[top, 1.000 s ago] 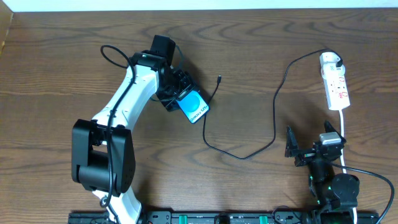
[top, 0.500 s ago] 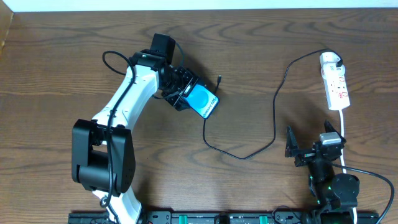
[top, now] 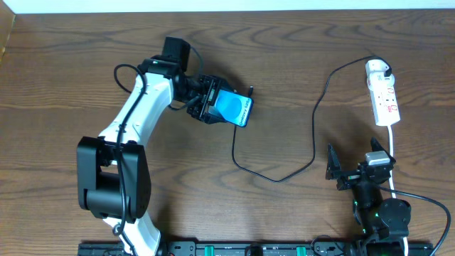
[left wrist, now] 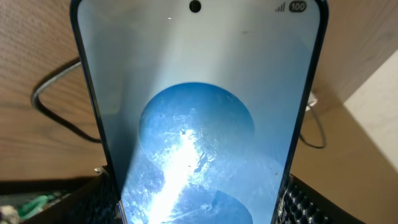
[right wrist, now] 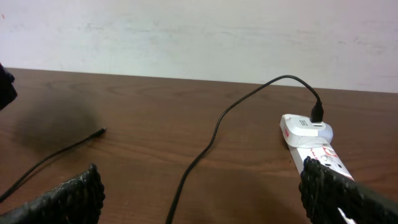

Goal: Plug charger to phone and switch on socket
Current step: 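Lift the phone with the left gripper and turn it upright toward center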

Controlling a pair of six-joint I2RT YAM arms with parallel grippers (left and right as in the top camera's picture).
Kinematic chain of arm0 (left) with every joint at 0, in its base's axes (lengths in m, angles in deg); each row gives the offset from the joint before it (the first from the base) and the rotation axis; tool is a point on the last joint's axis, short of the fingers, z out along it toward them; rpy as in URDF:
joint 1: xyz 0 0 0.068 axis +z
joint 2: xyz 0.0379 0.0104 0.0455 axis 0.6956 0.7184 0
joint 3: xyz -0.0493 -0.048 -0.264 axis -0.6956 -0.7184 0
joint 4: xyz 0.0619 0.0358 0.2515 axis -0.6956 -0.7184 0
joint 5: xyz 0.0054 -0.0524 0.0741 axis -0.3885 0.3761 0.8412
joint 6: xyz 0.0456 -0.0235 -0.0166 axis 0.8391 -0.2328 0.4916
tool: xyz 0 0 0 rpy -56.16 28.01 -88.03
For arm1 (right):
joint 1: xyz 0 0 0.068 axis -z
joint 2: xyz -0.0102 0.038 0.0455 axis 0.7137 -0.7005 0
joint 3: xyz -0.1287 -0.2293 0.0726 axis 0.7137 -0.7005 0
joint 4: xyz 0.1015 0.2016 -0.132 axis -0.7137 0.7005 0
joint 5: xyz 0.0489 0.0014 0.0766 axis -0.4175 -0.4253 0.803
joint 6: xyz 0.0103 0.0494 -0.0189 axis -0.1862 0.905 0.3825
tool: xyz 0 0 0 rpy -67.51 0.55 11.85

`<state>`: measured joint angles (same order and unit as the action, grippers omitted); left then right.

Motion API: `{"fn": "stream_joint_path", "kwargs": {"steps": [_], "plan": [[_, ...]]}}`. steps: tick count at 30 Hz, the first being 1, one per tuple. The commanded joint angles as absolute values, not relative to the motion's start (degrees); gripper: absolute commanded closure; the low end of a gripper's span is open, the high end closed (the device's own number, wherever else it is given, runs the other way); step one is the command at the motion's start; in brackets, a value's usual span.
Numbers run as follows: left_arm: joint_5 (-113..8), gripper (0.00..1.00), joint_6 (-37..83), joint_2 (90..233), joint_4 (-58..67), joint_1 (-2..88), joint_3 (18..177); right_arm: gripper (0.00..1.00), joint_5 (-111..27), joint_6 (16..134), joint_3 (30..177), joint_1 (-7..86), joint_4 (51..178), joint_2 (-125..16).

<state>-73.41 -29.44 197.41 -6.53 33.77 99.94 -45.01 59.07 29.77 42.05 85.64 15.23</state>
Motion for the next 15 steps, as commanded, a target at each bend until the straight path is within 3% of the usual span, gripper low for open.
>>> {"fn": "stream_joint_path", "kwargs": {"steps": [1, 15], "plan": [[-78.9, 0.36, -33.5, 196.9, -6.4, 35.5, 100.3, 0.01, -45.4, 58.9, 29.7, 41.7, 85.9, 15.4], [-84.2, 0.36, -36.0, 196.9, -6.4, 39.1, 100.3, 0.01, -45.4, 58.9, 29.7, 41.7, 85.8, 15.4]]}}
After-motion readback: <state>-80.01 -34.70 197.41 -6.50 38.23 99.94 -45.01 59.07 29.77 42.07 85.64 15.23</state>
